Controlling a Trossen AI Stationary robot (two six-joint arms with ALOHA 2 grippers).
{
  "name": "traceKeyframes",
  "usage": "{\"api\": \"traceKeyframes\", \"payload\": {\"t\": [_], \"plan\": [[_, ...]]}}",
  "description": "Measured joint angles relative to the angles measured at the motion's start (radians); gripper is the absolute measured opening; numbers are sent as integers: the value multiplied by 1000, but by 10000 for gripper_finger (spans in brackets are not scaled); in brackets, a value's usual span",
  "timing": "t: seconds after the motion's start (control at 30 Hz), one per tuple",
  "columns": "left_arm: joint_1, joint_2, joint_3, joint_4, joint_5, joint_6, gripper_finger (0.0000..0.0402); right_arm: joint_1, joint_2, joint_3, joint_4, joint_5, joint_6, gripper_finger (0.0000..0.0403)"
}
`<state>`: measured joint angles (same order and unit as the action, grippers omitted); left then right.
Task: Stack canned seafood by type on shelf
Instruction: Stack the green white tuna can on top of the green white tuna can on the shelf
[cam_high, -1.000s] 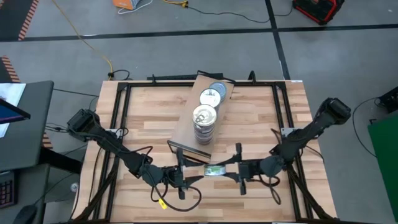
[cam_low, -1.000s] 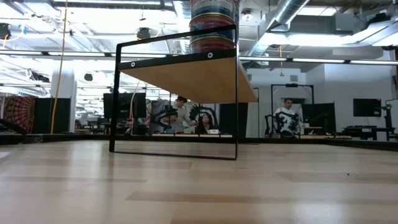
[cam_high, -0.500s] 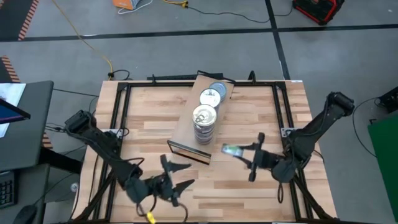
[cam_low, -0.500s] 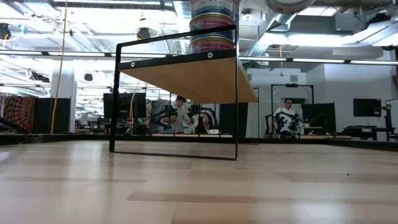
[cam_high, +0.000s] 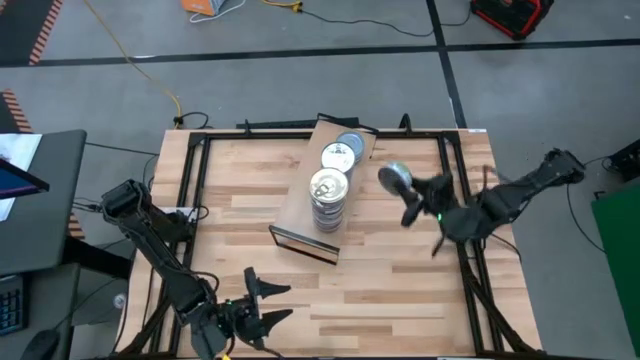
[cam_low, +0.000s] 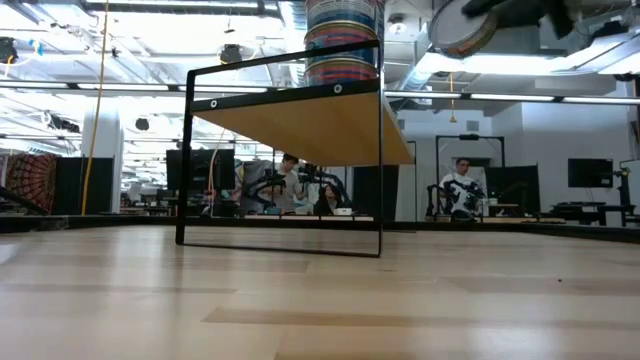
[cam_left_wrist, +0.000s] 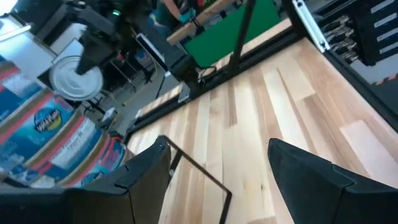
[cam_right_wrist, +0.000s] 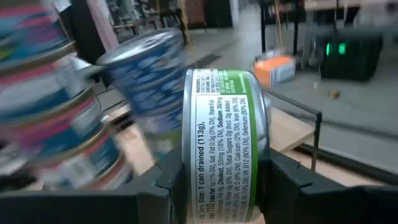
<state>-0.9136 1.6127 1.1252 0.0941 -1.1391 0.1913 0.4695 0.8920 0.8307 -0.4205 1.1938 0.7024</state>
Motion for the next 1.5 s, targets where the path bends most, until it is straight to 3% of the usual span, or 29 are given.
{"api": "traceKeyframes", "payload": {"t": [0.17,0.27,0.4,0.53,0.7,0.87,1.13,1.5], "plan": [[-1,0,0,-55,-4,-42,261,-330,-64,0,96,-375,-103,171],[3,0,0,-56,-4,-37,261,-550,-58,0,210,-676,-150,171],[4,0,0,-55,-4,-42,261,-811,5,1,331,-1044,-114,172],[4,0,0,-60,-3,-63,261,-971,117,1,428,-1279,-44,172],[4,0,0,-62,-3,-65,261,-1060,246,11,508,-1437,-8,172],[1,0,0,-88,-3,-65,261,-1083,333,45,528,-1517,17,172],[-2,0,0,-113,-7,-114,261,-1107,390,63,498,-1536,21,187],[-9,0,0,-158,-9,-155,261,-1121,345,62,400,-1536,-3,276]]}}
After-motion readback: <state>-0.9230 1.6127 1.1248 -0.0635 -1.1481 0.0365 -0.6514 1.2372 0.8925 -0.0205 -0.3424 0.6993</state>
